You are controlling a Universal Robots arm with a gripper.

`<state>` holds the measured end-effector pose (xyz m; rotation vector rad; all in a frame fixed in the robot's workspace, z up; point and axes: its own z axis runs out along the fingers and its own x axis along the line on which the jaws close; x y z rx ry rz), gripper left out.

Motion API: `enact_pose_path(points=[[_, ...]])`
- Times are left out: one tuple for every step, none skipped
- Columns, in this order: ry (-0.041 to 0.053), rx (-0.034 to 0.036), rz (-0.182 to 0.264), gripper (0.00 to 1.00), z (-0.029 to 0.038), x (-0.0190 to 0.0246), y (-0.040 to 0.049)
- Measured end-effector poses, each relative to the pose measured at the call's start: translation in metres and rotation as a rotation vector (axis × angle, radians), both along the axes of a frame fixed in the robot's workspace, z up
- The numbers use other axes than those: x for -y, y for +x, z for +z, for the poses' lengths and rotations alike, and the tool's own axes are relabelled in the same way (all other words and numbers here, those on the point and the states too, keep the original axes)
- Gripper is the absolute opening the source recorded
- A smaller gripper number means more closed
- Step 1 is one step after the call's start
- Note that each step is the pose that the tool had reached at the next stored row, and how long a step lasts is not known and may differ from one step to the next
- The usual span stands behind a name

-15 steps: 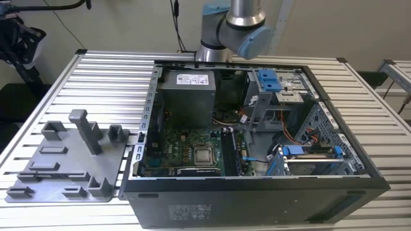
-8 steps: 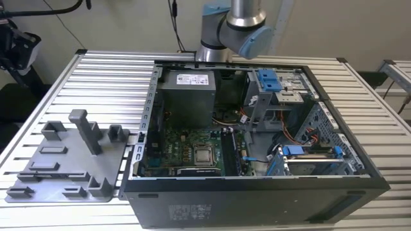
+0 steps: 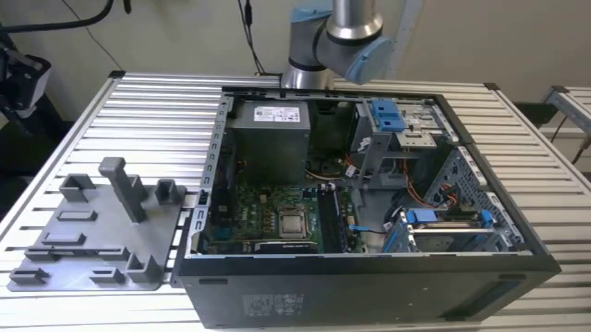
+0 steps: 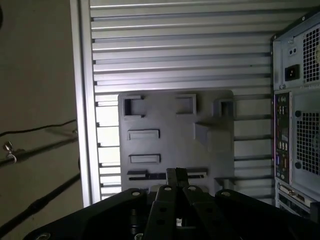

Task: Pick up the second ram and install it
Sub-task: 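Reach for the second ram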

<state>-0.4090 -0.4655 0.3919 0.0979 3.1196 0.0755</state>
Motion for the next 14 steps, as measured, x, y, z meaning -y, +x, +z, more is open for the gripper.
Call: enact_pose_path(points=[[0.0001, 0.0, 0.0, 0.11, 0.0, 0.0024, 0.0003], [0.0, -0.0001, 0.0, 0.11, -0.0001, 0.0048, 0.0005], [0.0, -0.0001, 0.0, 0.11, 0.0, 0.0071, 0.0008], [0.0, -0.0002, 0.0, 0.11, -0.0001, 0.0095, 0.0011], [0.0, -0.0003, 0.0, 0.11, 0.0, 0.0119, 0.0014], [0.0001, -0.0003, 0.0, 0.11, -0.0001, 0.0144, 0.0018], [0.0, -0.0004, 0.0, 0.11, -0.0001, 0.0169, 0.0021], [0.0001, -0.0004, 0.0, 0.11, -0.0002, 0.0194, 0.0024], [0.0, -0.0006, 0.0, 0.11, -0.0001, 0.0221, 0.0027], [0.0, -0.0006, 0.0, 0.11, -0.0002, 0.0247, 0.003], [0.0, -0.0006, 0.0, 0.11, -0.0001, 0.0272, 0.0033], [0.0, -0.0007, 0.0, 0.11, -0.0002, 0.0297, 0.0036], [0.0, -0.0007, 0.0, 0.11, -0.0002, 0.0318, 0.0038], [0.0, -0.0007, 0.0, 0.11, -0.0002, 0.0341, 0.004]])
